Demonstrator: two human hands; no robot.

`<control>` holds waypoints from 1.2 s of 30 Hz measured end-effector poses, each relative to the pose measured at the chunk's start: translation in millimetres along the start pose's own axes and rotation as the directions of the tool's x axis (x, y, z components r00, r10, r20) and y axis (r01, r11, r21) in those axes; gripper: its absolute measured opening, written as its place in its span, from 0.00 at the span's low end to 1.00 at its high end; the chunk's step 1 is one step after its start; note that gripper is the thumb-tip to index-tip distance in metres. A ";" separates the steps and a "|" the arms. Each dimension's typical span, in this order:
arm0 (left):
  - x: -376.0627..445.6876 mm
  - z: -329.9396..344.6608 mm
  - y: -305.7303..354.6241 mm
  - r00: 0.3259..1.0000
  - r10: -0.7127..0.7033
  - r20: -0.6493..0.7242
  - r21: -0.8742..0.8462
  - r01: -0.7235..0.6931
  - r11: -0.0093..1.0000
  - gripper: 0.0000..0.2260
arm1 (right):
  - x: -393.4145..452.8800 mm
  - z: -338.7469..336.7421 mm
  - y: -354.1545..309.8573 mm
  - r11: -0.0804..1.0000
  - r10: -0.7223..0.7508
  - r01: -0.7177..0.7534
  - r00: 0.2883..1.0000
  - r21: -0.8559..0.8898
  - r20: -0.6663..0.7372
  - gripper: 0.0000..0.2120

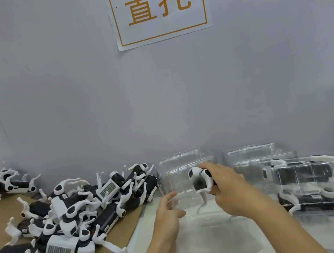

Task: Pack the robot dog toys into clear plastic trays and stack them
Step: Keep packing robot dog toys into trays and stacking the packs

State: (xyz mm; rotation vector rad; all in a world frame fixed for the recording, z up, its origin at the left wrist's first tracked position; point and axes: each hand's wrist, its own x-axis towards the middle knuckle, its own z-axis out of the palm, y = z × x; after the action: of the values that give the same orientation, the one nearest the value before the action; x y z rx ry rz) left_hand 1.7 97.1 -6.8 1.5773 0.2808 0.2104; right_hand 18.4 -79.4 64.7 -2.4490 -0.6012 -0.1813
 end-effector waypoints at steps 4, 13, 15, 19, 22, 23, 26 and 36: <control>0.4 -1.5 0.1 1.000 -0.017 0.005 -0.050 0.017 0.999 0.26 | -0.1 9.2 -5.1 0.999 0.006 -0.005 1.000 -0.034 0.030 0.22; -2.4 -1.0 2.3 0.999 -0.040 -0.019 -0.078 0.039 0.996 0.24 | -2.5 32.5 -7.2 0.994 -0.062 0.063 0.998 -0.086 0.009 0.02; -5.4 -0.8 5.7 0.999 -0.028 -0.028 -0.055 0.027 0.998 0.19 | -2.9 31.5 -7.7 0.992 -0.080 0.078 0.997 -0.098 -0.015 0.01; -6.2 -3.6 6.8 0.998 -0.030 -0.055 -0.095 0.025 0.995 0.12 | -2.7 32.6 -9.3 0.981 -0.145 0.138 0.988 -0.136 -0.042 0.00; -0.7 -8.1 3.5 0.992 -0.046 -0.115 -0.117 0.033 0.993 0.04 | -1.7 37.1 -13.0 0.977 -0.177 0.170 0.983 -0.126 -0.049 0.01; 0.4 -9.3 2.6 0.990 -0.050 -0.129 -0.120 0.035 0.992 0.04 | -1.4 40.1 -13.8 0.979 -0.183 0.178 0.982 -0.098 -0.039 0.01; 0.5 -10.6 2.9 0.992 -0.059 -0.112 -0.158 0.041 0.987 0.04 | -2.0 45.8 -14.6 0.982 -0.186 0.186 0.982 -0.033 -0.004 0.02; -0.5 -11.0 3.0 0.990 -0.083 -0.113 -0.110 0.071 0.991 0.08 | -0.8 47.7 -15.4 0.984 -0.161 0.163 0.986 -0.073 0.033 0.05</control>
State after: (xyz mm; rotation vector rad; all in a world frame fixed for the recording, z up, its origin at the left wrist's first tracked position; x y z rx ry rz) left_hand -2.0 107.3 -3.5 1.4489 0.4150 0.2544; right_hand 10.1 -40.7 34.1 -2.4784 -0.8198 -0.2413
